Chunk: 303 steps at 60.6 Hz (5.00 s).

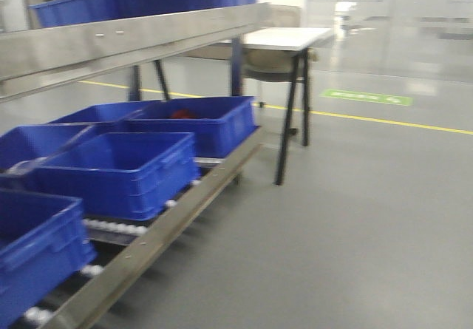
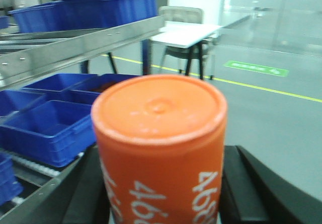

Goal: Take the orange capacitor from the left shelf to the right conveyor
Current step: 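Drive the base away from the shelf across the floor, holding the capacitor, then turn and drive the base up to the red-framed conveyor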

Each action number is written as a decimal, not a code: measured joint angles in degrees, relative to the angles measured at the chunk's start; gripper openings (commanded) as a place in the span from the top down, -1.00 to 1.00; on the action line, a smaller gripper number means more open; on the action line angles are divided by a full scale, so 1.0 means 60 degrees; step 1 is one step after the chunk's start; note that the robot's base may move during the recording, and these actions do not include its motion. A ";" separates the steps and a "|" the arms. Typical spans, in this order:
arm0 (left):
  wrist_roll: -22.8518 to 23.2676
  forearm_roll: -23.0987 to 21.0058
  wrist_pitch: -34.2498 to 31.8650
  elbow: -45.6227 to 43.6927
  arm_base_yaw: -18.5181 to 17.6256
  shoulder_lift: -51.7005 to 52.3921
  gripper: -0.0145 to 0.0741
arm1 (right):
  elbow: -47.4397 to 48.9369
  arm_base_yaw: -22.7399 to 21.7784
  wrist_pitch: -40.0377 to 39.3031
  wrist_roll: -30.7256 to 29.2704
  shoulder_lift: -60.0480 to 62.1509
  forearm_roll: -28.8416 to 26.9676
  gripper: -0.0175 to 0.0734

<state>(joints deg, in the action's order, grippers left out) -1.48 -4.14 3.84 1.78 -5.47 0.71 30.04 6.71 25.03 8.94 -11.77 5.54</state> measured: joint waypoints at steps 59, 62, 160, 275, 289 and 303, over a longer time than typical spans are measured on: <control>0.0000 0.0000 0.0000 0.0000 0.0000 0.0000 0.96 | 0.0000 0.0000 0.0000 0.0000 0.0000 0.0000 0.40; 0.0000 0.0000 0.0000 0.0000 0.0000 0.0000 0.96 | 0.0000 0.0000 0.0000 0.0000 0.0000 0.0000 0.40; 0.0000 0.0000 0.0000 0.0000 0.0129 0.0000 0.96 | 0.0000 0.0000 0.0057 0.0000 0.0021 0.0000 0.40; 0.0000 0.0000 0.0000 0.0000 0.0129 0.0000 0.96 | 0.0000 -0.0014 0.0057 0.0000 0.0021 0.0000 0.40; 0.0000 0.0000 0.0000 0.0000 0.0129 0.0000 0.96 | 0.0000 -0.0014 0.0057 0.0000 0.0021 0.0000 0.40; 0.0000 0.0000 0.0000 0.0000 0.0129 0.0000 0.96 | 0.0000 -0.0014 0.0057 0.0000 0.0021 0.0000 0.40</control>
<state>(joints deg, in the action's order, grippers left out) -1.48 -4.14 3.84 1.78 -4.70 0.71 30.04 6.62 25.37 8.94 -11.65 5.54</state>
